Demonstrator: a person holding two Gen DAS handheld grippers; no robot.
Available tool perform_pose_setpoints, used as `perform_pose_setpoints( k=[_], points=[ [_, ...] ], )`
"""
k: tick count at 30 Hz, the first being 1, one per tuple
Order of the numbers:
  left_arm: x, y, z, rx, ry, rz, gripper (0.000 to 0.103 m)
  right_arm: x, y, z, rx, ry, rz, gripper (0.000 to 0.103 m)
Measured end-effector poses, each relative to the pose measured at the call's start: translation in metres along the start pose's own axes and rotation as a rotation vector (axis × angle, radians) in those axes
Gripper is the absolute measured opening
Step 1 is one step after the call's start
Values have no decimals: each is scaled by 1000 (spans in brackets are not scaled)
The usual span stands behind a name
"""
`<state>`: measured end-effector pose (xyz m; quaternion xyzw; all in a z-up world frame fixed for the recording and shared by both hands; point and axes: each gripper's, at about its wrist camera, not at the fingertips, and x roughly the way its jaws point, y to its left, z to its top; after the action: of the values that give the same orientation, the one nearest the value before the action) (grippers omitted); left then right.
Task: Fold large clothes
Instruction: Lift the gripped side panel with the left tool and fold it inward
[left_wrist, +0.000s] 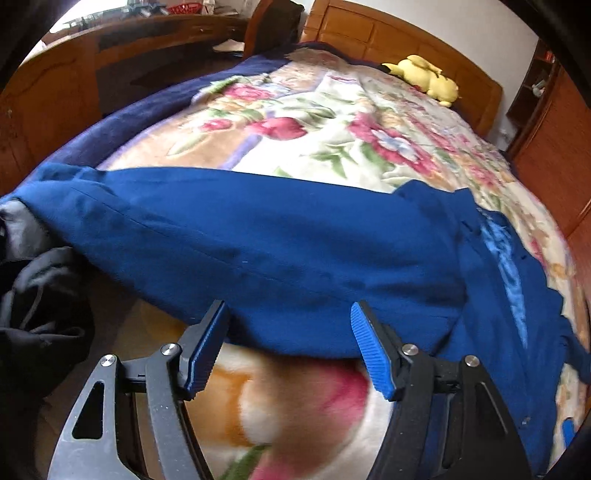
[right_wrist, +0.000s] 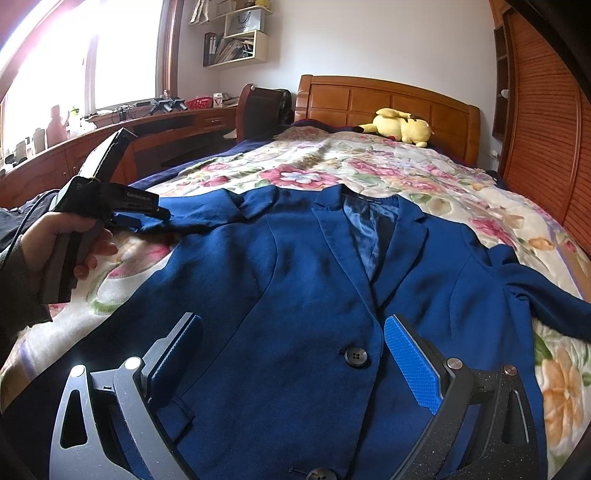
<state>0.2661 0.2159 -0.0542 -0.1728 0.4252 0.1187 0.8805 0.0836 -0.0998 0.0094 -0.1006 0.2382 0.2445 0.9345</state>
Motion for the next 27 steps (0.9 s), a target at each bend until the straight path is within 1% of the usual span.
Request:
perform_pose_setpoints(
  k=[1,5,15,16,18,19,20,21,22,24,27],
  points=[
    [0,1,0,2,-2,11,69,0,-1,0,1,0,0,99],
    [11,8,-4,-2,31,44,69,0,0,0,1,-1,0,99],
    [31,9,6,2,17,46,69,1,-1,-1,3,5,-1,99],
    [30,9,6,2,16,44,66,2,-1,0,3,6,-1,99],
    [33,9,9,9,17,44,45,2,-1,0,2,5,-1,99],
    [35,9,10,14,23,39,38,2,-1,0,2,6,-1,99],
    [36,9,10,22,30,49,28,1,0,-1,1,6,-1,99],
    [38,8,11,37,39,55,22,1,0,-1,1,7,0,99],
    [39,7,11,48,43,56,19,1,0,-1,0,7,0,99],
    [38,5,11,72,46,58,7,1,-1,0,-1,7,0,99],
    [31,-1,11,117,23,65,4,1,-1,0,1,7,-1,99]
  ],
)
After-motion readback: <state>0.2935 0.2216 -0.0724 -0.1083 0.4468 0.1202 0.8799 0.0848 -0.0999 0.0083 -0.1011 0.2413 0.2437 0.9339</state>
